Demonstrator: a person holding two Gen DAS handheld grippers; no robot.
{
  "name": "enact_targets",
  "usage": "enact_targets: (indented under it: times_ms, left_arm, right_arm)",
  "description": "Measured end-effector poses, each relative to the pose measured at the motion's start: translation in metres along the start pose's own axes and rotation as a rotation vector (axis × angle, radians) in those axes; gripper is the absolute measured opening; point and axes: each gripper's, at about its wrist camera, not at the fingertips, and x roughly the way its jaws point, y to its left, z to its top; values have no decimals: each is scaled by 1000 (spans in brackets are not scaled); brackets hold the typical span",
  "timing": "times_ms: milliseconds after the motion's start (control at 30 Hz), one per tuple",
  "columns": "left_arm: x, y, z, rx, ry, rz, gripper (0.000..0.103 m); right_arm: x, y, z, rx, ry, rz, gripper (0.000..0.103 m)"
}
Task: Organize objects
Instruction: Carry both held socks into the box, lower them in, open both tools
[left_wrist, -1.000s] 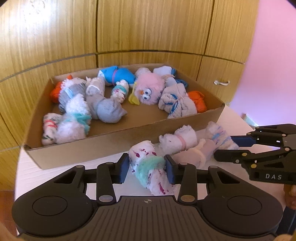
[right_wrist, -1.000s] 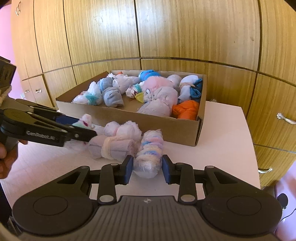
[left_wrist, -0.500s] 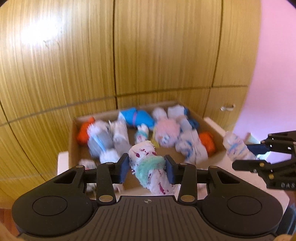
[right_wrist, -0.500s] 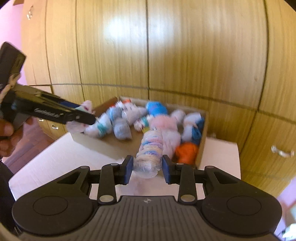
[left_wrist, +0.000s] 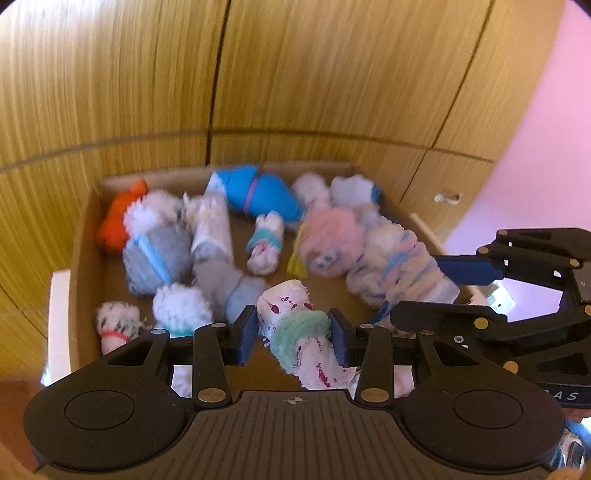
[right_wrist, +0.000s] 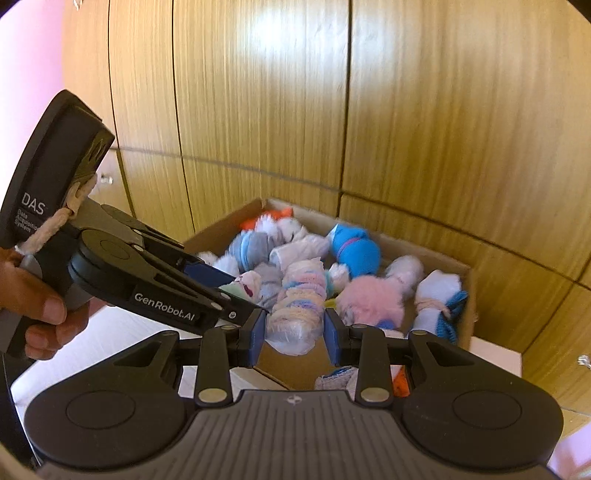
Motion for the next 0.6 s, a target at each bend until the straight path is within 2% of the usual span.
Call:
enact_targets:
  times_ms: [200,500,600]
  left_arm:
    - [18,19,1,8,39,66,48]
    - [23,8,-4,189,38,184,46]
    - [20,9,-5,212,37,186,47]
  right_arm:
    - [34,-8,-1,23,63,22,31]
    - [72,7,0,7,128,61,31]
    - [78,7,-2,-1,142,71,31]
